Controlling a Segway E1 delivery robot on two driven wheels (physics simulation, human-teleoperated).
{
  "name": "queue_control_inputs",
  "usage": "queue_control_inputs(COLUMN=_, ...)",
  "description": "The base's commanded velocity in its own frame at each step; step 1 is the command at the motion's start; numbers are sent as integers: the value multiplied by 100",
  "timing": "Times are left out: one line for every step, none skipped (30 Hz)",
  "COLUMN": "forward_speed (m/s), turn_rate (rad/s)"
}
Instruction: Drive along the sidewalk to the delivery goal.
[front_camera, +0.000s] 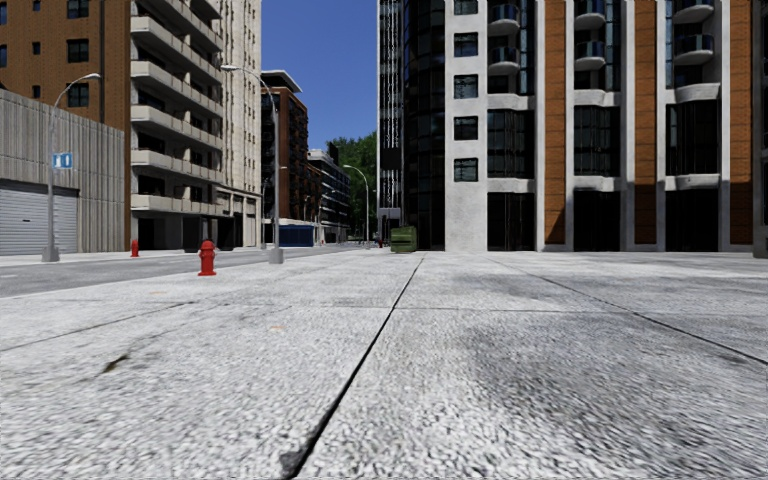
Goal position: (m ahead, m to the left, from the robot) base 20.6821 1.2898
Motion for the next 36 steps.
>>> queue_control_inputs(forward_speed=200, turn_rate=0)
queue_control_inputs(forward_speed=200, turn_rate=0)
queue_control_inputs(forward_speed=200, turn_rate=0)
queue_control_inputs(forward_speed=200, turn_rate=0)
queue_control_inputs(forward_speed=200, turn_rate=0)
queue_control_inputs(forward_speed=200, turn_rate=0)
queue_control_inputs(forward_speed=200, turn_rate=0)
queue_control_inputs(forward_speed=200, turn_rate=0)
queue_control_inputs(forward_speed=200, turn_rate=0)
queue_control_inputs(forward_speed=200, turn_rate=0)
queue_control_inputs(forward_speed=200, turn_rate=0)
queue_control_inputs(forward_speed=200, turn_rate=0)
queue_control_inputs(forward_speed=200, turn_rate=0)
queue_control_inputs(forward_speed=200, turn_rate=0)
queue_control_inputs(forward_speed=200, turn_rate=0)
queue_control_inputs(forward_speed=200, turn_rate=0)
queue_control_inputs(forward_speed=200, turn_rate=0)
queue_control_inputs(forward_speed=200, turn_rate=0)
queue_control_inputs(forward_speed=200, turn_rate=0)
queue_control_inputs(forward_speed=200, turn_rate=0)
queue_control_inputs(forward_speed=200, turn_rate=0)
queue_control_inputs(forward_speed=200, turn_rate=0)
queue_control_inputs(forward_speed=200, turn_rate=0)
queue_control_inputs(forward_speed=200, turn_rate=0)
queue_control_inputs(forward_speed=200, turn_rate=0)
queue_control_inputs(forward_speed=200, turn_rate=0)
queue_control_inputs(forward_speed=200, turn_rate=0)
queue_control_inputs(forward_speed=200, turn_rate=0)
queue_control_inputs(forward_speed=200, turn_rate=0)
queue_control_inputs(forward_speed=200, turn_rate=0)
queue_control_inputs(forward_speed=200, turn_rate=0)
queue_control_inputs(forward_speed=200, turn_rate=0)
queue_control_inputs(forward_speed=200, turn_rate=0)
queue_control_inputs(forward_speed=200, turn_rate=0)
queue_control_inputs(forward_speed=200, turn_rate=0)
queue_control_inputs(forward_speed=200, turn_rate=0)
